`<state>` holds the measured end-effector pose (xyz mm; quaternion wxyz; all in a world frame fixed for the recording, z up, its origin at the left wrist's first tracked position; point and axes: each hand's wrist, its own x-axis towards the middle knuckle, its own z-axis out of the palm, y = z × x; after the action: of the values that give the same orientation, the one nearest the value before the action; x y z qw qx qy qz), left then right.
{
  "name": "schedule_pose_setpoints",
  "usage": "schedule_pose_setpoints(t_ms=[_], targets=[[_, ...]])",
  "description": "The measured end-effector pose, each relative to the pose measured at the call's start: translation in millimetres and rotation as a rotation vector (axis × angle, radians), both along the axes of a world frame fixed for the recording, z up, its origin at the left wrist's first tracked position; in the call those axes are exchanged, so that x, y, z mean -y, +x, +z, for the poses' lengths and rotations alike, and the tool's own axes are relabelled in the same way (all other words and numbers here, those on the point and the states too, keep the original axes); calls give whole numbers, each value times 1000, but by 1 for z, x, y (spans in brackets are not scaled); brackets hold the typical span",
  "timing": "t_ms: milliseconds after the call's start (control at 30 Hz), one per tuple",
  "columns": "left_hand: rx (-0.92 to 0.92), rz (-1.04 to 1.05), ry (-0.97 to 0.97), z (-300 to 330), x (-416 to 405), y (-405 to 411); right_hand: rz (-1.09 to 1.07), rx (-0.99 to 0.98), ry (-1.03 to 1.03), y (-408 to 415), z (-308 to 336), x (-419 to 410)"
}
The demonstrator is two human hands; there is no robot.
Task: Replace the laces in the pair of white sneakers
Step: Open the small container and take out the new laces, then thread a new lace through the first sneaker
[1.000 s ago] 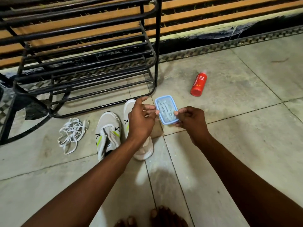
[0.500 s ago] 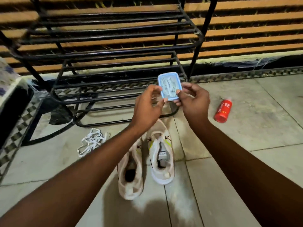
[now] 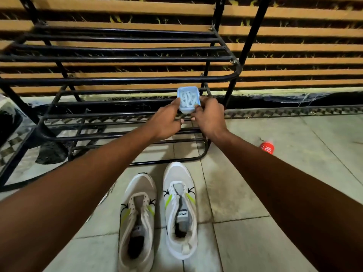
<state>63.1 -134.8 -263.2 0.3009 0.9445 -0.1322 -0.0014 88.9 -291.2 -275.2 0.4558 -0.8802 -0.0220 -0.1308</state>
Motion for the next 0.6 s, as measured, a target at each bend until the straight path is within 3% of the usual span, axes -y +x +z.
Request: schedule_pose_setpoints(t_ms=[167,333,467,600], targets=[[-152,71,-241,2,10,0,68,-40,-84,5,0,9],[-215,84,-322,1,12,7,107,-111,-159,13,4,16],[-196,69,-339,2,10,7,92,-93,-178,16,6,17],[-63,205,-439,1,6,-7,-50,50,-114,-7,2,16]])
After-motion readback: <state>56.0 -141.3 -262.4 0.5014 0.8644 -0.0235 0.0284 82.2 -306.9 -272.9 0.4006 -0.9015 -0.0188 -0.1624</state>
